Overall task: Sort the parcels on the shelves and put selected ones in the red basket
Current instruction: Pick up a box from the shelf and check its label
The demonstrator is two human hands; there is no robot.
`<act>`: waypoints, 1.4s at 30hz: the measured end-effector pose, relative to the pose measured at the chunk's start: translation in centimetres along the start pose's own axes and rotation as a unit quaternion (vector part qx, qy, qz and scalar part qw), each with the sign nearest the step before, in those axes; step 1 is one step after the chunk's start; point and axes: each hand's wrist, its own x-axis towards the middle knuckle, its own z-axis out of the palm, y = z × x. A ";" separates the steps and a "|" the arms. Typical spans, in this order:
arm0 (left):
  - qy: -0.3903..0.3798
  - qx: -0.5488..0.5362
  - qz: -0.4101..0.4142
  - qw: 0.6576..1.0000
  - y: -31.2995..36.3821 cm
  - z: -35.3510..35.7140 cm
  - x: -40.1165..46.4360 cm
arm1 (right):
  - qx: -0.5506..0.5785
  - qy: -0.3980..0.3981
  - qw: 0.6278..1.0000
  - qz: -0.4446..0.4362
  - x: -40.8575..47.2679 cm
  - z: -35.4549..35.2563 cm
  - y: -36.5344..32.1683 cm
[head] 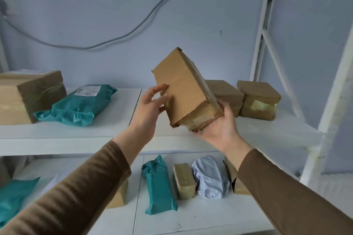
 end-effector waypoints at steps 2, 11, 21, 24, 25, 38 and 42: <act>-0.011 -0.012 0.016 1.000 0.4 1.6 -2.1 | 0.025 0.005 1.000 -0.003 -2.4 -1.1 -0.3; -0.059 -0.005 0.006 0.998 1.4 6.7 -11.3 | 0.034 0.021 0.999 0.031 -11.5 -5.6 0.3; -0.049 -0.046 -0.133 0.989 2.7 6.0 -11.9 | -0.163 0.074 0.984 0.013 -15.6 -0.7 -3.5; -0.086 -0.012 -0.141 0.986 2.9 5.9 -11.8 | -0.211 0.086 0.974 -0.009 -16.4 -0.1 -3.8; -0.102 0.007 -0.145 0.984 2.9 5.7 -11.7 | -0.231 0.091 0.969 -0.020 -16.7 -0.1 -3.6; -0.161 -0.099 -0.151 0.970 0.8 4.3 -13.8 | -0.686 0.044 0.653 -0.318 -19.5 0.3 1.4; -0.175 -0.018 -0.046 0.983 0.1 3.5 -14.7 | -0.704 0.007 0.644 -0.299 -19.6 -0.9 1.6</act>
